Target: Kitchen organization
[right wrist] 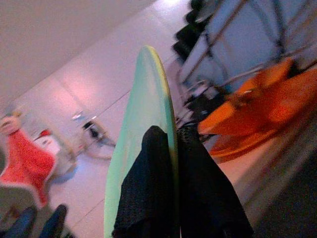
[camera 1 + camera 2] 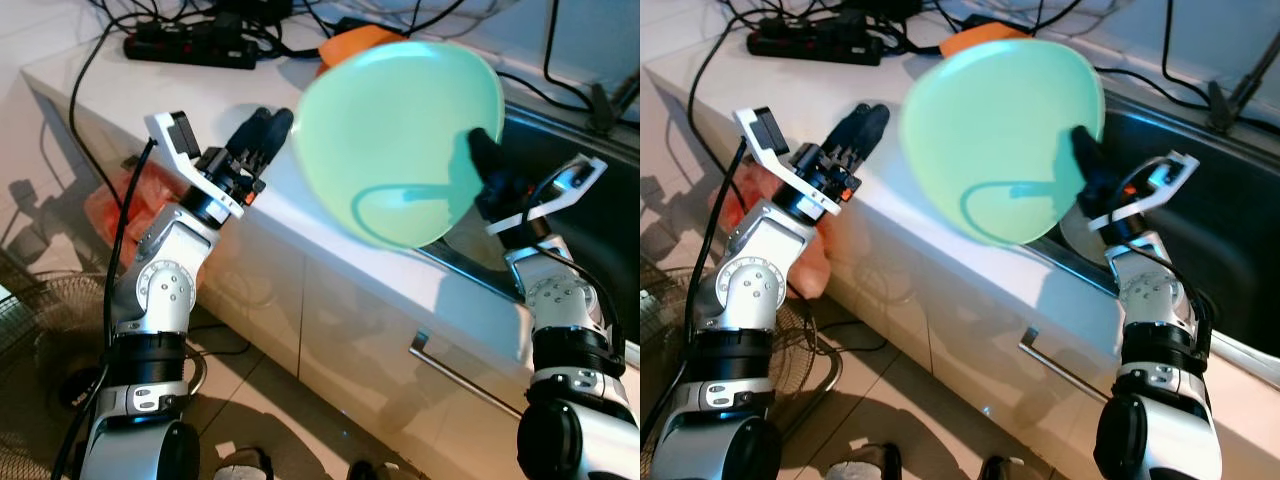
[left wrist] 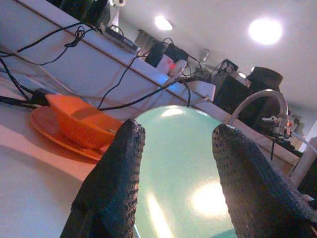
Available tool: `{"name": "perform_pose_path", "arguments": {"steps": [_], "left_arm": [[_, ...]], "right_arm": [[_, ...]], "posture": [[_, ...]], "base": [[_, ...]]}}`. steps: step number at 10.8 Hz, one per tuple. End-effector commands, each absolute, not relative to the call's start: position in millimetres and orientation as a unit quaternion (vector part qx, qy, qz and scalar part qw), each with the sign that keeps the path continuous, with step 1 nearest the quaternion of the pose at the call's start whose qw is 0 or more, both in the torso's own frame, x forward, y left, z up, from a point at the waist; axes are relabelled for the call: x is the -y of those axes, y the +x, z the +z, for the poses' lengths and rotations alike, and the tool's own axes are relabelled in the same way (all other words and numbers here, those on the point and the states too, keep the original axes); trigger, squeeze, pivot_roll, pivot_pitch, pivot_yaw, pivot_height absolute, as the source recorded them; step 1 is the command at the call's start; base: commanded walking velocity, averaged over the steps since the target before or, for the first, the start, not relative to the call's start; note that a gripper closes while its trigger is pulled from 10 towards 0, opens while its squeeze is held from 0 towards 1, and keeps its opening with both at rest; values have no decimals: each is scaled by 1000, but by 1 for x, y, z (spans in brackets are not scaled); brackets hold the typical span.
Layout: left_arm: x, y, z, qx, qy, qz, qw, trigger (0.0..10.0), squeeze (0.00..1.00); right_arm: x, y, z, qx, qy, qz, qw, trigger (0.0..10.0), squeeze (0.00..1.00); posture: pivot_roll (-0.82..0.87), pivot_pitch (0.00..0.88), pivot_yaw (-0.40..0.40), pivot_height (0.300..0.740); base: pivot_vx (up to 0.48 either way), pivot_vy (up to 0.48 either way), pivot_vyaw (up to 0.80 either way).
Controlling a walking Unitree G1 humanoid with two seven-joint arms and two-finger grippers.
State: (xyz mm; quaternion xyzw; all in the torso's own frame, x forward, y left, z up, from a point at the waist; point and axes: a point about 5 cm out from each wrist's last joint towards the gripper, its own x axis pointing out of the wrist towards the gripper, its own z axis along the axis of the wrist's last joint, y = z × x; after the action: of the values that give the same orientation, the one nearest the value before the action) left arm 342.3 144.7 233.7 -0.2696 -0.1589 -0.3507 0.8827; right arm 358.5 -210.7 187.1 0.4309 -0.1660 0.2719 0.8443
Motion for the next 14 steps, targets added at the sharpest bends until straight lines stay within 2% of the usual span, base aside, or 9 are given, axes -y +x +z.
{"name": "perform_pose_path", "arguments": {"steps": [1,3,5,7,8,11,12,13,14], "left_arm": [[-143,344,237,163,-270,-349,882,10000,0],[-144,344,235,162,-272,-337,887,10000,0],[-144,344,233,159,-273,-331,889,10000,0],[-143,342,229,153,-263,-318,898,10000,0],[-142,342,228,150,-259,-317,900,10000,0],[-145,341,225,147,-258,-308,904,10000,0],[-145,341,225,146,-256,-307,905,10000,0],[-145,341,224,145,-254,-306,906,10000,0],[-144,341,222,142,-251,-304,908,10000,0]], "right_arm": [[223,362,200,198,430,243,846,0,0],[239,369,197,192,448,156,859,0,0],[255,371,194,194,468,93,857,0,0],[282,370,188,199,485,-21,851,0,0],[287,369,189,209,496,-37,842,0,0],[292,369,188,214,485,-58,846,0,0],[292,368,187,208,474,-66,853,4157,0],[290,369,185,198,454,-68,866,10000,0],[285,370,183,180,410,-69,892,10000,0]], "posture": [[60,120,-29,740],[64,121,-31,740],[64,121,-31,740],[67,121,-30,740],[68,121,-30,740],[68,121,-30,740],[68,121,-30,740],[68,121,-30,740],[68,119,-31,740]], "base": [[0,0,0],[0,0,0],[0,0,0],[0,0,0],[0,0,0],[0,0,0],[0,0,0],[0,0,0],[0,0,0]]}}
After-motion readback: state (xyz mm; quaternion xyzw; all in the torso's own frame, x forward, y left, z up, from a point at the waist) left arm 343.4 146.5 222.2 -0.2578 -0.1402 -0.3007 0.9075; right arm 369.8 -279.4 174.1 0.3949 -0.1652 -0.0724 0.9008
